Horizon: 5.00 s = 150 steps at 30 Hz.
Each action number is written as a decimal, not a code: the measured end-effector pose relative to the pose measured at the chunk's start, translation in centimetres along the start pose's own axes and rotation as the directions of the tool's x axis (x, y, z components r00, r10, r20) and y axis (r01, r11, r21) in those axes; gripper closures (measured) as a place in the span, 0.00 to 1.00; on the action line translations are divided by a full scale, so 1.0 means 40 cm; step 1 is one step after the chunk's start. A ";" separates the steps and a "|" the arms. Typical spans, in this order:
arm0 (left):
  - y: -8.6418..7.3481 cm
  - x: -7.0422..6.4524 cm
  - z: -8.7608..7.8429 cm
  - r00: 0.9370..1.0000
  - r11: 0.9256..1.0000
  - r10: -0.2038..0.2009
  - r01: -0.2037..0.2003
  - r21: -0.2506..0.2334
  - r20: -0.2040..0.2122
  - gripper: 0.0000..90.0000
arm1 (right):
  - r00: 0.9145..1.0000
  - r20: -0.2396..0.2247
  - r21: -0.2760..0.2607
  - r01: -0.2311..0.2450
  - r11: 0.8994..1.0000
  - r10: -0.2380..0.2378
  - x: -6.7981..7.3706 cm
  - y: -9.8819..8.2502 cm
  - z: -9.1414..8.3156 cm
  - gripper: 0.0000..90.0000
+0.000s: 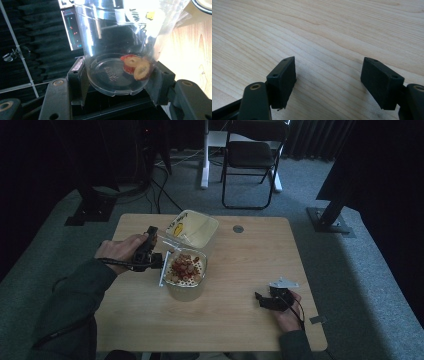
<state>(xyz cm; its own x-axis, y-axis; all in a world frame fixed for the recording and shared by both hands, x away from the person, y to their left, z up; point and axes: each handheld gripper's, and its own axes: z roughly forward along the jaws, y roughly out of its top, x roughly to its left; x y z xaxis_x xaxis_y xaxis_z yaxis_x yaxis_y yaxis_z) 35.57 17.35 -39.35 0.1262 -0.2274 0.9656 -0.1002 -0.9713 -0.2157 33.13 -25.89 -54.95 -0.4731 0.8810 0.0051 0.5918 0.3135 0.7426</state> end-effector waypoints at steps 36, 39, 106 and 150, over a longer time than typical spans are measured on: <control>-0.002 -0.005 0.003 1.000 1.000 0.014 -0.014 0.004 -0.002 0.48 | 1.000 -0.001 0.000 0.000 1.000 0.000 0.000 0.001 0.001 0.31; -0.002 -0.008 0.001 1.000 1.000 0.008 -0.008 0.002 -0.005 0.48 | 1.000 0.000 0.000 0.000 1.000 0.000 0.000 0.001 0.001 0.31; -0.058 0.073 0.125 0.369 0.410 -0.855 0.911 0.040 0.365 0.47 | 1.000 0.002 0.002 -0.003 1.000 0.003 0.001 0.002 0.002 0.31; 0.038 0.147 0.352 0.077 0.202 -0.880 0.954 0.223 0.469 0.19 | 1.000 -0.001 0.001 -0.001 1.000 0.001 0.002 -0.001 -0.001 0.31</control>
<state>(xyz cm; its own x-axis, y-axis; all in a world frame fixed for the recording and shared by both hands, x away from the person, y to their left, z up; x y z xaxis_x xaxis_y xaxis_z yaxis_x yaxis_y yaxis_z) 50.04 13.57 -36.06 0.5612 0.8042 0.1959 0.3197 -0.4290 0.8449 33.03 -25.87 -54.95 -0.4730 0.8811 0.0062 0.5931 0.3132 0.7417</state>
